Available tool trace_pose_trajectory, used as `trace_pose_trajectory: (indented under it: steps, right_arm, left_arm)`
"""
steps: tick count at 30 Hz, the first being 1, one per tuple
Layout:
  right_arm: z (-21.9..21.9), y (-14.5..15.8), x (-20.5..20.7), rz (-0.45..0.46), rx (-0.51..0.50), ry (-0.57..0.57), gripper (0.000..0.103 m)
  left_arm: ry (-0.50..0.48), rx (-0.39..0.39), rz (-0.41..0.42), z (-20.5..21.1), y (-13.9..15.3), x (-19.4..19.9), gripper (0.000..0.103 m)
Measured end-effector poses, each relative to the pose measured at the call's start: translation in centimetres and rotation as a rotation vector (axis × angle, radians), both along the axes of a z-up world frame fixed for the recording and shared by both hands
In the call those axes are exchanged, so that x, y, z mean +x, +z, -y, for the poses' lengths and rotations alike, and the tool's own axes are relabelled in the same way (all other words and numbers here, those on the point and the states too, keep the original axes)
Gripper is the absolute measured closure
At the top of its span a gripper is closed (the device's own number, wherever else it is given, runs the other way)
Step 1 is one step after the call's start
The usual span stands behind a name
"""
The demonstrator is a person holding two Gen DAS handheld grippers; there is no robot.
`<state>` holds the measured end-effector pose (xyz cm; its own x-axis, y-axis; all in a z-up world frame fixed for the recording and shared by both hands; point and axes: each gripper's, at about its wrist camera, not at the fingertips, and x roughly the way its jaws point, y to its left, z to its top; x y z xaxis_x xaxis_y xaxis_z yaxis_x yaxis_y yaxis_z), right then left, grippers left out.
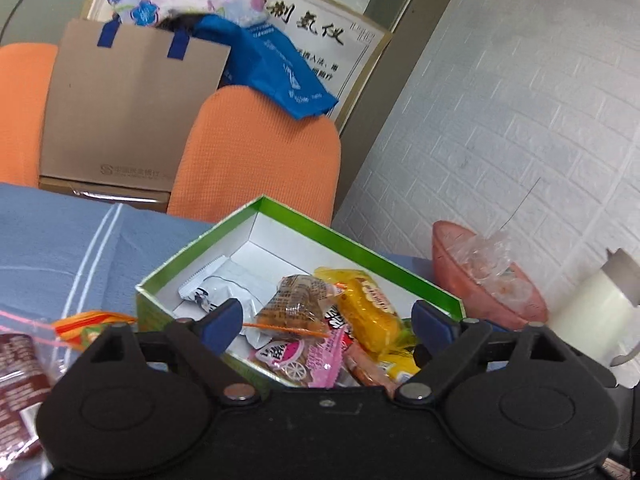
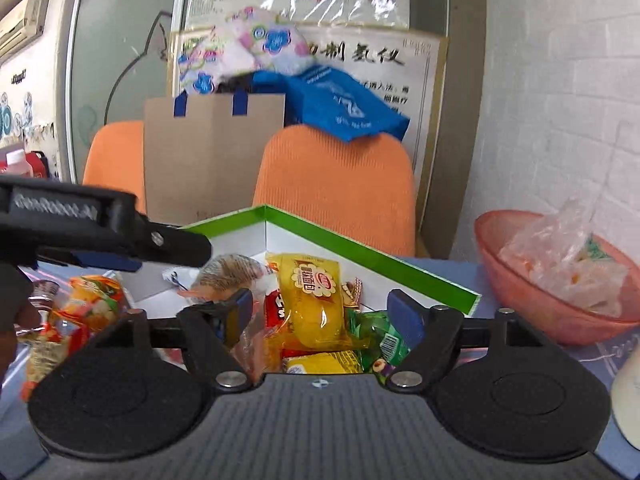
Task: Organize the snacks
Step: 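Grasp the clear red-date bag with the left gripper while the right grasps another date bag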
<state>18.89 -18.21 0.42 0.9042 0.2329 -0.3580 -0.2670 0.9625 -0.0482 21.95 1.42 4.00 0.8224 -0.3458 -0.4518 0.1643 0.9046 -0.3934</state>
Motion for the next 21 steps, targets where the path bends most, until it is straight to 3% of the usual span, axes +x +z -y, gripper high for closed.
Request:
trace_pose_trajectory:
  steps: [8,16,21]
  right_arm:
    - [-0.9,0.6,-7.1,0.006,0.115,0.134,0.0]
    - [-4.4,-1.9,-11.1,-0.1,0.167,0.234,0.0]
    - [-6.6,-3.3,-12.4,-0.182,0.179,0.293,0.0]
  left_arm:
    - [0.04,-0.006,0.038,-3.5,1.4,-10.1,0.0]
    - [0.168,0.059,-0.045,-8.0,-2.8,-18.1,0.0]
    - [0.251,0.052,-0.088,-11.4,-4.6,-19.9,0.0]
